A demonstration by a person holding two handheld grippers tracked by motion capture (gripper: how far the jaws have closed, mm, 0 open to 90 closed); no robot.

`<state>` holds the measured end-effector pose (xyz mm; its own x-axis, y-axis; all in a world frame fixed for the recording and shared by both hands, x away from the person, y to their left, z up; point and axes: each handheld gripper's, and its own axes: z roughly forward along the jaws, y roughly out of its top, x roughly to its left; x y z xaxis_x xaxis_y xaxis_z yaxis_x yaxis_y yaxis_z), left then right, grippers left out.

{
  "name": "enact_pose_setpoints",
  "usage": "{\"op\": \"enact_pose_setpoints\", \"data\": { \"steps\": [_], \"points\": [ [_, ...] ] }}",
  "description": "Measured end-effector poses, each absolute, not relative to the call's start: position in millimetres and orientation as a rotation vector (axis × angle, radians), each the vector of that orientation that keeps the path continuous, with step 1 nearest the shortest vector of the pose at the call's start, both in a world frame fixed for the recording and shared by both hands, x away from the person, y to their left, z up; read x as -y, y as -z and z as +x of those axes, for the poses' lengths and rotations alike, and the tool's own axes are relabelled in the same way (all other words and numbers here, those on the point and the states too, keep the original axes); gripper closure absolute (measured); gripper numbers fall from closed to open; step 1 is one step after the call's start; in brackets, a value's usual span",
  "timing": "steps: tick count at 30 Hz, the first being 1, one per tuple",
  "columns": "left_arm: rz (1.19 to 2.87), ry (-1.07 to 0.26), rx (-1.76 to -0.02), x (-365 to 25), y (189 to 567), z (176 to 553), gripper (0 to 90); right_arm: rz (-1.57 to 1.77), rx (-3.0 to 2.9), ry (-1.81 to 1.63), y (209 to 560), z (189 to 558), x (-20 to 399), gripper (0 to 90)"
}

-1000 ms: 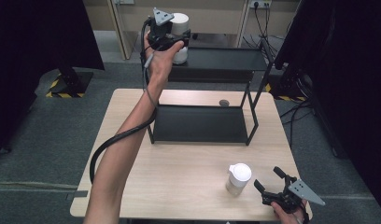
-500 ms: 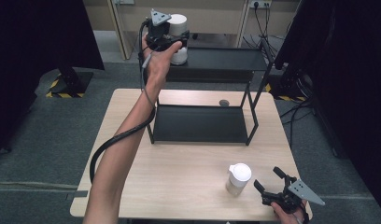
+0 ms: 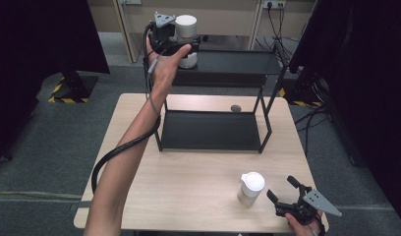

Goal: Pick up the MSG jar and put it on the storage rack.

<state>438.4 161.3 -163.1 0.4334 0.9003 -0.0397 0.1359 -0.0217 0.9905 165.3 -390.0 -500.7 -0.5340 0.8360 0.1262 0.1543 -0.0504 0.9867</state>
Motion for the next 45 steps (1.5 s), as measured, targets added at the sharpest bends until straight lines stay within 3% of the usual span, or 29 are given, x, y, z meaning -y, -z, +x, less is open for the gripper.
{"op": "enact_pose_setpoints", "data": {
  "steps": [45],
  "points": [
    [1.491, -0.663, -0.779, -188.1, 196.4, 369.2, 0.2, 1.053, -1.691, -1.633, 500.6, 165.3, 387.8, 0.4]
  ]
}}
